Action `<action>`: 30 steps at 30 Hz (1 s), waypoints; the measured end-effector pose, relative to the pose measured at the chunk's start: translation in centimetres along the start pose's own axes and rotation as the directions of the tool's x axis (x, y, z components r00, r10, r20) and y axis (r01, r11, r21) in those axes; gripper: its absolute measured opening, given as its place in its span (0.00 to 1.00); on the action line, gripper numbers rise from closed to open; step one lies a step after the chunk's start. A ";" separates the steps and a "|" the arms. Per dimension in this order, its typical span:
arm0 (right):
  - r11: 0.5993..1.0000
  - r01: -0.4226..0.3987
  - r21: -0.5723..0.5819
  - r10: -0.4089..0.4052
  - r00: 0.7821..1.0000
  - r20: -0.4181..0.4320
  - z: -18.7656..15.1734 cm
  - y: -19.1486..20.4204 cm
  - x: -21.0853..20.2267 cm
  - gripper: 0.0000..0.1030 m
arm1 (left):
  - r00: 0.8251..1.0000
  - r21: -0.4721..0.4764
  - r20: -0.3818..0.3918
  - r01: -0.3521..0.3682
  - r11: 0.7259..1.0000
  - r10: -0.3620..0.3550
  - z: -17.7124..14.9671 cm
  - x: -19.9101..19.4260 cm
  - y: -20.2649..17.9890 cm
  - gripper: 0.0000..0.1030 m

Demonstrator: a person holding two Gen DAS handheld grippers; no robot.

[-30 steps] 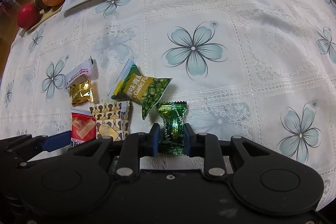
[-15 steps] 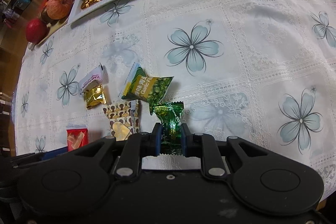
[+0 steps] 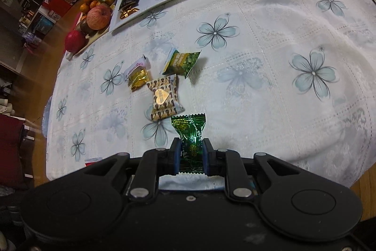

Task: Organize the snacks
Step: 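Carry both held snacks back over the gold tray, then open left tool to drop red packet while right tool releases green candy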

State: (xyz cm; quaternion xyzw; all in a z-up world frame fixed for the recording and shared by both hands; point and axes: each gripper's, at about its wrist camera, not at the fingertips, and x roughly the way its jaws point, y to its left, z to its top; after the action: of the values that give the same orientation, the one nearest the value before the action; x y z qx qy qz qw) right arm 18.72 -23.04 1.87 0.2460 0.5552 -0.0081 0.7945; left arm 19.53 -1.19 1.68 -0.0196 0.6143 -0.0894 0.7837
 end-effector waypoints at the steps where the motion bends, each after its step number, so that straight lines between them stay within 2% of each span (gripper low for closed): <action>1: 1.000 -0.005 -0.003 0.005 1.000 0.003 -0.8 0.0 -0.5 0.20 | 1.000 0.002 0.004 -0.012 1.000 0.012 -0.7 -0.3 0.0 0.41; 7: 0.999 -0.037 -0.020 0.037 0.999 -0.002 -6.2 -0.3 -3.0 0.20 | 1.000 -0.016 -0.005 -0.013 1.000 0.013 -4.5 -0.9 0.7 0.41; 16: 0.997 -0.056 -0.059 0.052 0.997 -0.064 -13.1 0.2 -3.4 0.20 | 0.999 -0.067 -0.039 -0.036 0.997 0.034 -9.2 0.5 2.2 0.41; 19: 0.997 -0.051 -0.066 0.046 0.996 -0.079 -14.9 0.3 -3.2 0.20 | 0.999 -0.074 -0.031 -0.033 0.997 0.031 -10.0 0.9 2.9 0.41; 22: 0.998 -0.047 -0.050 0.043 0.996 -0.081 -16.4 0.1 -3.1 0.20 | 0.998 -0.091 0.007 -0.058 0.994 0.059 -10.3 0.7 3.4 0.39; 26: 0.998 -0.059 -0.011 0.058 0.995 -0.087 -18.1 -0.2 -3.3 0.20 | 0.999 -0.112 0.033 -0.008 0.994 0.012 -10.6 0.3 3.7 0.39; 28: 0.998 -0.038 -0.046 0.034 0.995 -0.090 -18.6 0.2 -3.1 0.20 | 0.999 -0.107 0.044 0.012 0.994 -0.007 -10.7 0.1 3.6 0.39; 30: 0.998 -0.014 -0.067 0.008 0.997 -0.082 -18.8 0.5 -3.1 0.20 | 0.998 -0.098 0.061 -0.002 0.995 0.008 -10.8 -0.1 3.4 0.39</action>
State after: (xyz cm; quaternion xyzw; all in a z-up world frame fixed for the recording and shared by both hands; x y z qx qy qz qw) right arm 1.17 -15.83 -0.15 0.2222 0.5857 0.0251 0.7791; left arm 9.49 3.04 -1.32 -0.0589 0.5935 -0.0566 0.8006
